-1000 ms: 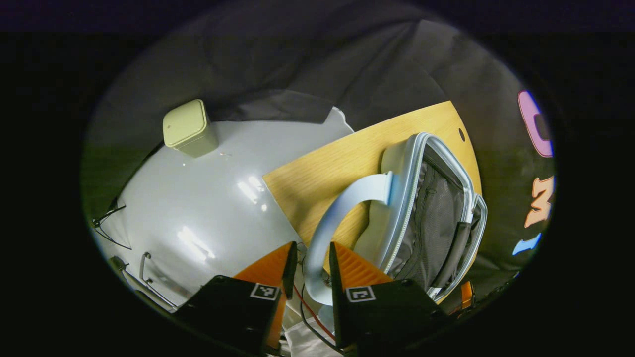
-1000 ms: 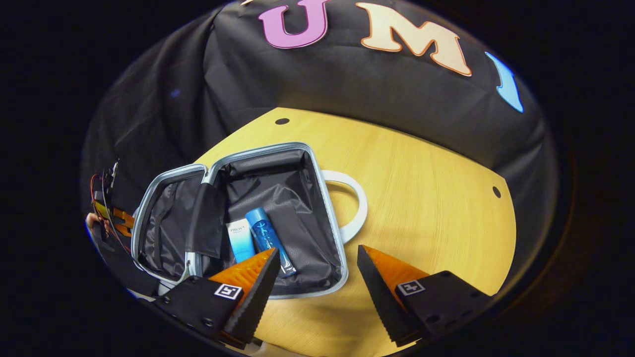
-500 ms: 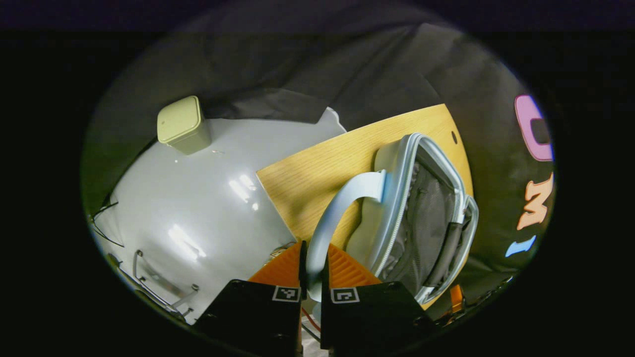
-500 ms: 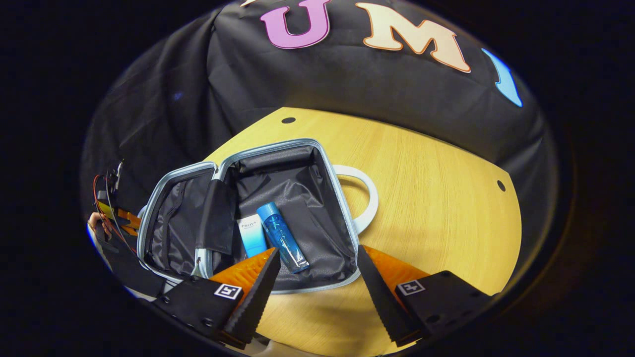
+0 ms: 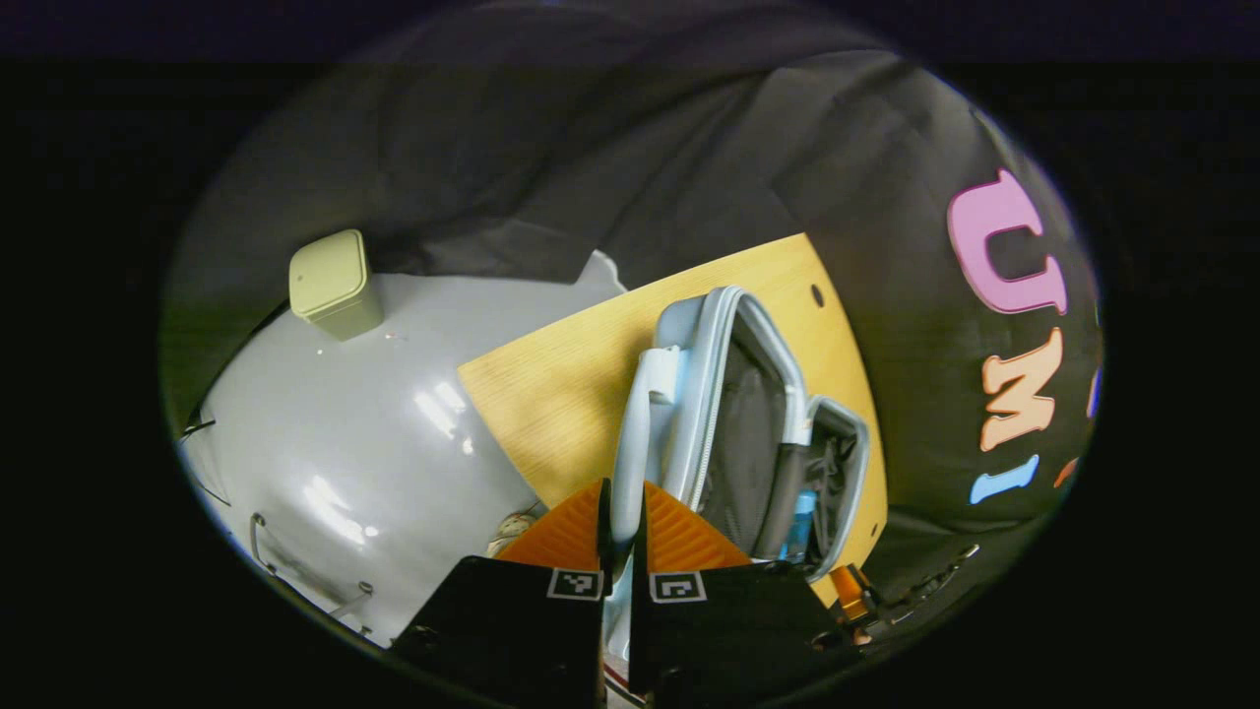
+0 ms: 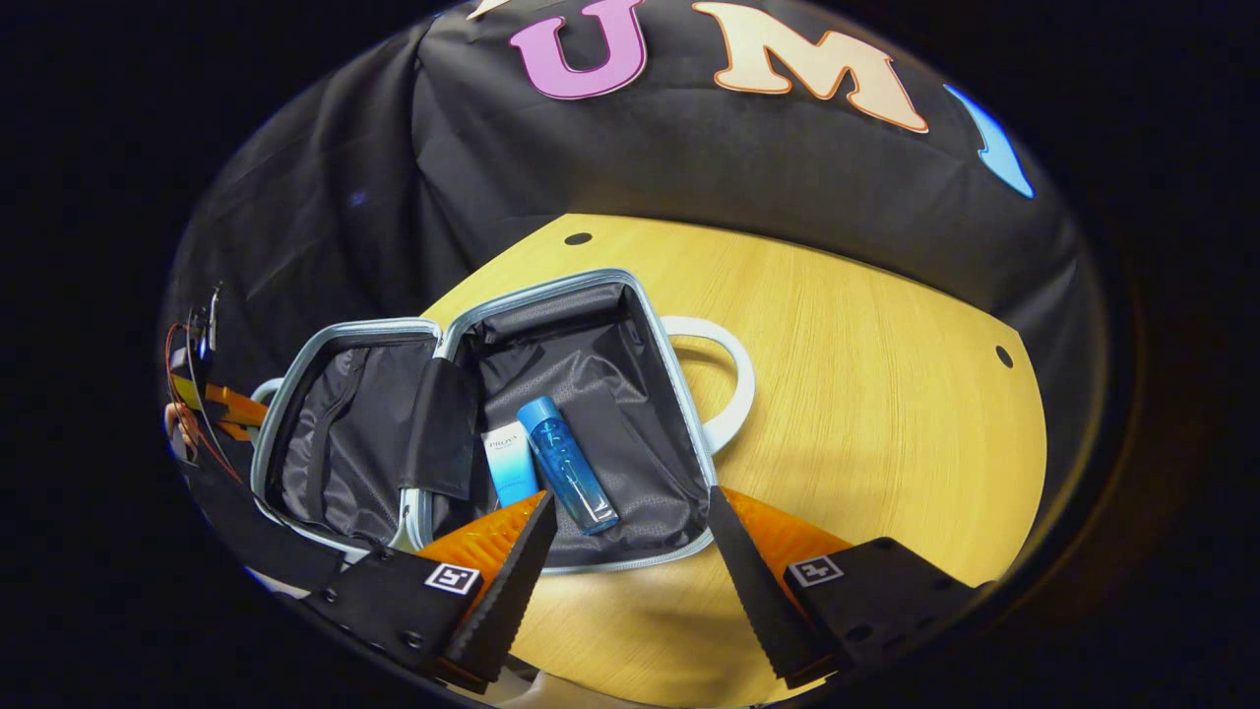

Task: First open the suitcase, pack the skin care products into it, and then close the suitcase.

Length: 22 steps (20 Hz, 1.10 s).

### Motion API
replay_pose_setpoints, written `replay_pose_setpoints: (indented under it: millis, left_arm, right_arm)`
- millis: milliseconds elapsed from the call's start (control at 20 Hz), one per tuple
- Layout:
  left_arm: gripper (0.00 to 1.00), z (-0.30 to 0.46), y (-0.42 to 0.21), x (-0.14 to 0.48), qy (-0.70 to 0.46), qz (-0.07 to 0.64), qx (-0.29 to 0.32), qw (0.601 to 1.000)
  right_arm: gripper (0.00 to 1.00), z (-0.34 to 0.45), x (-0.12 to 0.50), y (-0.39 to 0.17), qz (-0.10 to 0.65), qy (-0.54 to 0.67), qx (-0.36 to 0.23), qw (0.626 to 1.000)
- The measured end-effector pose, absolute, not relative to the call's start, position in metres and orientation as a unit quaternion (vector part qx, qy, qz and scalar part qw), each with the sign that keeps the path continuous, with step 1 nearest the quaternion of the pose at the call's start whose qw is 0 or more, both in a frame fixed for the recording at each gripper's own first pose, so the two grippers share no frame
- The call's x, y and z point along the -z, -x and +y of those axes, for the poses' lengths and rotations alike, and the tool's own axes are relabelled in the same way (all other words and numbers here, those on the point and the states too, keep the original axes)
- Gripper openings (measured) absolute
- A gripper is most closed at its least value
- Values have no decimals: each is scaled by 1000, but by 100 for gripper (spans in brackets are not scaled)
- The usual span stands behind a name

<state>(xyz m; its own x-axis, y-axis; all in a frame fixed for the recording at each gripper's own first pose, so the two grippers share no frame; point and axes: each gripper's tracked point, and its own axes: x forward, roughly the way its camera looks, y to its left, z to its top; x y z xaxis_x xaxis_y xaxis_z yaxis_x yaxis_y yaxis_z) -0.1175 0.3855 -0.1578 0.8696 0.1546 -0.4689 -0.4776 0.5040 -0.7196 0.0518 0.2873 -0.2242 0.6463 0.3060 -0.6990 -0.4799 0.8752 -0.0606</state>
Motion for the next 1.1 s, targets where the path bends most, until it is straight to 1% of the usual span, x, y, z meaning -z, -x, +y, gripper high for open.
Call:
replay_pose_setpoints:
  millis: [350, 400, 500, 550, 650, 700, 750, 800, 850, 900, 950, 1100]
  left_arm:
    - [3, 330, 117, 71, 404, 138, -154, 891]
    - [3, 319, 111, 60, 395, 135, -147, 897]
    - [3, 298, 105, 37, 372, 131, -131, 909]
    - [3, 287, 101, 27, 361, 128, -122, 916]
    - [3, 262, 89, 7, 338, 127, -100, 927]
    - [3, 250, 81, -2, 326, 127, -88, 933]
    - [3, 237, 70, -11, 314, 128, -74, 938]
    - [3, 223, 57, -18, 301, 130, -58, 943]
    - [4, 212, 46, -22, 289, 132, -43, 947]
    - [4, 198, 37, -27, 277, 135, -26, 951]
    - [4, 184, 31, -30, 269, 139, -9, 953]
    - [3, 140, 2, -37, 258, 157, 55, 952]
  right_arm:
    - [97, 255, 215, -51, 352, 109, -218, 904]
    - [94, 251, 213, -50, 352, 105, -218, 904]
    - [94, 242, 210, -49, 350, 94, -216, 907]
    - [98, 237, 209, -47, 349, 91, -214, 908]
    - [98, 223, 206, -46, 345, 93, -206, 911]
    - [94, 215, 204, -46, 343, 96, -202, 912]
    - [94, 208, 202, -45, 341, 98, -198, 914]
    - [99, 202, 201, -43, 340, 99, -195, 915]
    - [94, 197, 200, -41, 338, 99, -193, 916]
    - [94, 191, 198, -39, 336, 100, -190, 917]
    - [98, 185, 195, -37, 334, 101, -186, 918]
    - [98, 168, 192, -30, 333, 102, -177, 921]
